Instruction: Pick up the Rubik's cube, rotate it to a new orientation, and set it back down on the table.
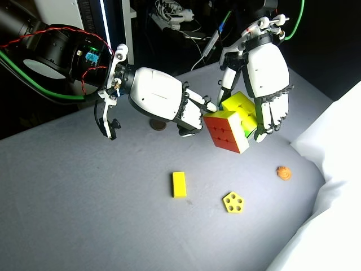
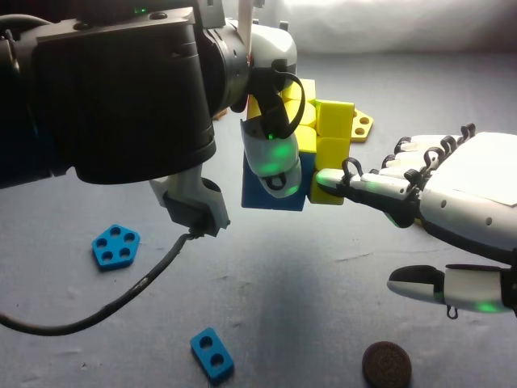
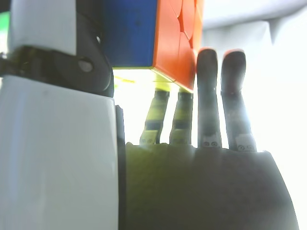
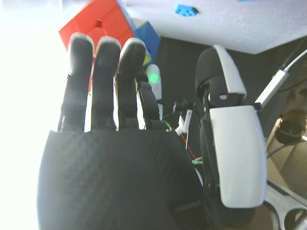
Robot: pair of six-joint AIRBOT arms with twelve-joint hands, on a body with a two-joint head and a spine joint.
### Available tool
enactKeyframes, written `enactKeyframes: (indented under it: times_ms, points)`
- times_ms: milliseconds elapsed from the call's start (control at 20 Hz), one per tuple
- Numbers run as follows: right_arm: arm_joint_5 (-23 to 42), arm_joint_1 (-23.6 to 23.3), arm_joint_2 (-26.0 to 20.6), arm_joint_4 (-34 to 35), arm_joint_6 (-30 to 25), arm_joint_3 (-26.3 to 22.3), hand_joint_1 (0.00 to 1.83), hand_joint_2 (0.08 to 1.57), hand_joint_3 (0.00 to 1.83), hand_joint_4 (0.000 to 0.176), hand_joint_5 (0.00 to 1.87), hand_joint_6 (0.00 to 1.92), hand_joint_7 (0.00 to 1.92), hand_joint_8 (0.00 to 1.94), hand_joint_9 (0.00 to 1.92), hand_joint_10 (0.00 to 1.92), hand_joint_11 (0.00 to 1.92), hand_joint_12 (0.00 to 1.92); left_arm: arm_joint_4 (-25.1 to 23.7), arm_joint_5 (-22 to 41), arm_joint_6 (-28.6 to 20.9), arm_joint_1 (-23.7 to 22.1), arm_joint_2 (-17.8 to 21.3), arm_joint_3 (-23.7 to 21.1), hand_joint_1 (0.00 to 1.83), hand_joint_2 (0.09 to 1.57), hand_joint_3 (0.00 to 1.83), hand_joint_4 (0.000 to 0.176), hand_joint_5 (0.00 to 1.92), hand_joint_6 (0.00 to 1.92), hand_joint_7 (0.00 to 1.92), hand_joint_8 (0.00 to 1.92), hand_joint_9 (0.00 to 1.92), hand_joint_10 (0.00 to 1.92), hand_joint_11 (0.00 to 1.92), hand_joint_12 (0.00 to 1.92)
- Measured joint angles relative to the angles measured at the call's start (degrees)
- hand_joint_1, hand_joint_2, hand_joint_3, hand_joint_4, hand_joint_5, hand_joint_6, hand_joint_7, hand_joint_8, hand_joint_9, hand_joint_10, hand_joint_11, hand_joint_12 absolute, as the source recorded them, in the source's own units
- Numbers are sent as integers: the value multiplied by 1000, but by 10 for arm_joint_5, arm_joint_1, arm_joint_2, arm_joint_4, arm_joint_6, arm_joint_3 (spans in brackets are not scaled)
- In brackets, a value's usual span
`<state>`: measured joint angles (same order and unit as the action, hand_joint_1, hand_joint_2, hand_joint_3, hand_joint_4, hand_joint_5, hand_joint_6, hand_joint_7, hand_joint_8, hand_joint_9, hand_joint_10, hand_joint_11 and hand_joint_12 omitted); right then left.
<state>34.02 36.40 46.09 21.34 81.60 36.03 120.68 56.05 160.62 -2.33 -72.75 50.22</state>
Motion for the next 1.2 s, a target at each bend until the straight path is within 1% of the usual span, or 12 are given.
enactKeyframes:
  times_ms: [50, 100, 150, 200, 250, 650, 700, 750, 800, 950, 1050, 1200]
  points:
    - [0, 0, 2, 0, 0, 1, 694, 1211, 0, 0, 136, 7, 389, 1723, 359, 1921, 235, 1921, -1, 0, 0, 0, 0, 0, 1079, 1281, 8, 0, 516, 1595, 114, 1804, 167, 1792, 169, 1881]
    - [0, 0, 5, 0, 1, 4, 681, 1214, 1, 0, 136, 6, 391, 1716, 357, 1921, 228, 1921, -2, 0, 0, 0, 0, 0, 1042, 1316, 12, 0, 564, 1597, 109, 1801, 159, 1796, 153, 1886]
    - [0, 0, 9, 1, 3, 6, 661, 1221, 4, 0, 127, 2, 383, 1718, 353, 1921, 231, 1921, -2, 1, 0, 0, 0, 0, 1184, 1197, 0, 0, 311, 1611, 93, 1787, 145, 1787, 141, 1879]
    - [0, 0, 11, 3, 8, 8, 671, 1216, 1, 0, 131, 3, 386, 1714, 361, 1921, 237, 1921, -2, 2, 0, 0, 0, 0, 1061, 1299, 2, 0, 525, 1598, 91, 1796, 151, 1782, 140, 1887]
    - [0, 0, 14, 9, 13, 9, 670, 1208, 0, 0, 141, 6, 405, 1690, 377, 1915, 266, 1921, -2, 2, 0, 0, 0, 0, 1047, 1311, 1, 0, 586, 1569, 114, 1794, 173, 1780, 171, 1877]
    - [-5, 0, 28, 20, 31, 18, 673, 1214, 1, 0, 153, 8, 398, 1703, 364, 1921, 249, 1921, -4, 0, -2, 0, 0, 1, 1039, 1324, 2, 0, 585, 1581, 136, 1770, 178, 1758, 162, 1873]
    - [-5, 0, 29, 20, 31, 20, 693, 1208, 0, 0, 159, 9, 403, 1694, 367, 1921, 264, 1921, -4, 0, -2, 0, 0, 1, 1040, 1320, 0, 0, 594, 1573, 102, 1815, 156, 1798, 163, 1881]
    - [-5, 0, 31, 20, 31, 21, 713, 1201, 0, 0, 167, 11, 411, 1702, 367, 1921, 260, 1921, -5, 0, -2, 0, 0, 1, 1189, 1166, 0, 0, 224, 1690, 98, 1808, 147, 1797, 165, 1880]
    - [-5, 0, 31, 20, 31, 22, 717, 1197, 0, 0, 176, 14, 418, 1707, 369, 1921, 257, 1921, -5, 0, -2, 0, 0, 1, 1050, 1305, 0, 0, 589, 1564, 127, 1757, 168, 1750, 178, 1834]
    - [-6, 1, 37, 20, 32, 26, 692, 1210, 0, 0, 167, 8, 399, 1710, 355, 1921, 249, 1921, -6, 0, -5, 0, 0, 1, 1066, 1288, 4, 0, 539, 1559, 126, 1720, 173, 1693, 160, 1796]
    - [-10, 3, 40, 23, 34, 29, 714, 1196, 0, 0, 162, 4, 431, 1686, 382, 1908, 274, 1921, -7, -1, -6, 0, 0, 1, 1051, 1307, 5, 0, 604, 1550, 158, 1737, 202, 1720, 188, 1831]
    - [-13, 3, 46, 31, 42, 35, 678, 1214, 3, 0, 164, 4, 411, 1675, 363, 1913, 269, 1921, -11, -1, -6, 0, 0, 4, 1026, 1336, 6, 0, 566, 1611, 115, 1779, 147, 1781, 156, 1878]
